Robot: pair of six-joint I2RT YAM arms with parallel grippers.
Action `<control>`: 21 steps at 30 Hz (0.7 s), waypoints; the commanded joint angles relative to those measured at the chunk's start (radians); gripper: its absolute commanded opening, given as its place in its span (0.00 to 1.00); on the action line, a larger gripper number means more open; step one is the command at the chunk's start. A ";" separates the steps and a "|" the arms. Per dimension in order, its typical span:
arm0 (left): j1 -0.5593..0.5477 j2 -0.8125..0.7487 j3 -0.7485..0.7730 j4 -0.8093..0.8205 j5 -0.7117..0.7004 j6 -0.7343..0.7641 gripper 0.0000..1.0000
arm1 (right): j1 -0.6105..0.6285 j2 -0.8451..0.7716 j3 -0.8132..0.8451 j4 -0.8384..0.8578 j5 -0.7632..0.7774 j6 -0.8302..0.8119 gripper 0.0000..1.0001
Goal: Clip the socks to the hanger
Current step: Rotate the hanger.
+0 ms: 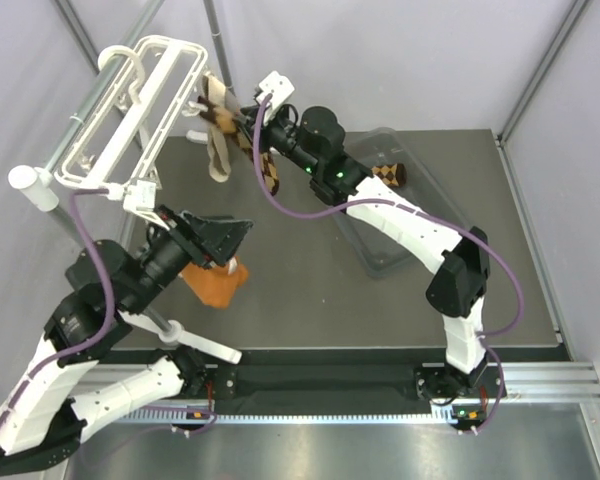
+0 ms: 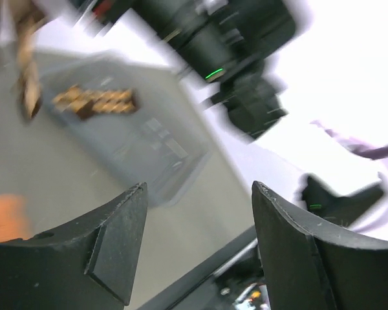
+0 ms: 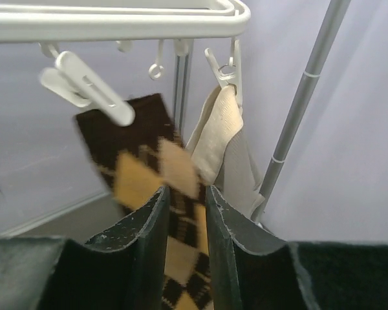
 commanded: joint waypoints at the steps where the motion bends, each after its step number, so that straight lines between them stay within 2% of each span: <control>1: -0.002 0.055 0.127 0.168 0.138 0.047 0.70 | -0.004 -0.071 -0.021 -0.001 -0.063 0.050 0.29; 4: -0.002 0.127 0.234 0.185 0.193 0.059 0.69 | -0.004 -0.105 -0.058 -0.038 -0.063 0.079 0.41; 6: -0.002 0.172 0.301 0.190 0.177 0.062 0.68 | -0.004 -0.117 -0.056 -0.072 -0.062 0.089 0.46; 8: -0.002 0.205 0.336 0.191 0.091 0.062 0.67 | -0.004 -0.135 -0.049 -0.128 -0.071 0.112 0.54; 12: -0.002 0.247 0.400 0.254 0.005 0.091 0.67 | 0.005 -0.184 -0.075 -0.187 -0.164 0.185 0.60; 15: -0.002 0.262 0.394 0.328 -0.017 0.106 0.67 | 0.048 -0.247 -0.177 -0.127 -0.281 0.216 0.74; 16: -0.002 0.262 0.382 0.361 -0.018 0.105 0.67 | 0.083 -0.281 -0.212 -0.066 -0.295 0.221 0.82; 19: -0.002 0.239 0.302 0.519 -0.026 0.093 0.67 | 0.151 -0.320 -0.329 0.062 -0.352 0.212 0.91; 21: -0.002 0.221 0.261 0.602 -0.041 0.080 0.67 | 0.189 -0.320 -0.372 0.118 -0.367 0.213 0.93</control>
